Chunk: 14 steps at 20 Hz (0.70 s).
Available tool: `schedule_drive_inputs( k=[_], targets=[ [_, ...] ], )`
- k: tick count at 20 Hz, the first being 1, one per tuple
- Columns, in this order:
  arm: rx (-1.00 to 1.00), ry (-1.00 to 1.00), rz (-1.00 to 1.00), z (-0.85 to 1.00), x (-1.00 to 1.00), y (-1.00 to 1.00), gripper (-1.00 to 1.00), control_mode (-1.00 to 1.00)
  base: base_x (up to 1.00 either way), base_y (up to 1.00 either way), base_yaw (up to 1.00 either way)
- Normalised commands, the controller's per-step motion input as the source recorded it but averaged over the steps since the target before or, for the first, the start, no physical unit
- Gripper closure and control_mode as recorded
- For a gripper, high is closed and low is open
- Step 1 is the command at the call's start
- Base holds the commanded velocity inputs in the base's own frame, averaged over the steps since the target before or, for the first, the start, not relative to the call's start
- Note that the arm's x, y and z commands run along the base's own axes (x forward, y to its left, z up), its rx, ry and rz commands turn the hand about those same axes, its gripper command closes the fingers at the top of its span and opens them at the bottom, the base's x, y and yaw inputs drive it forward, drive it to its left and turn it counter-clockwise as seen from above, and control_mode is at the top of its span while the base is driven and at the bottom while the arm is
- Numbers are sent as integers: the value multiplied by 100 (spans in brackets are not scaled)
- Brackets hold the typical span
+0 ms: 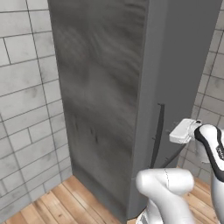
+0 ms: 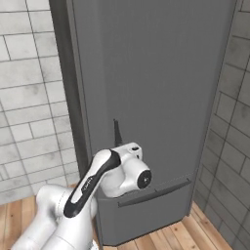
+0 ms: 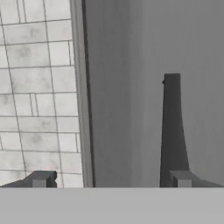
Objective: Gather the lemon and lime from the fridge and place them on a tray on the dining counter. Then gather the steak and chicken drumstick from the fridge and place them on the other tray.
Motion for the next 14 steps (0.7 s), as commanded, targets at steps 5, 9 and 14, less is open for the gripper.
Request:
schedule_drive_inputs(
  k=[5, 9, 14],
  targets=[
    [3, -9, 3, -24, 37, 0, -100, -100, 0, 0, 0],
    [2, -6, 0, -23, 38, 0, -100, -100, 0, 0, 0],
    [0, -1, -3, -14, 37, -3, -100, -100, 0, 0, 0]
  ],
)
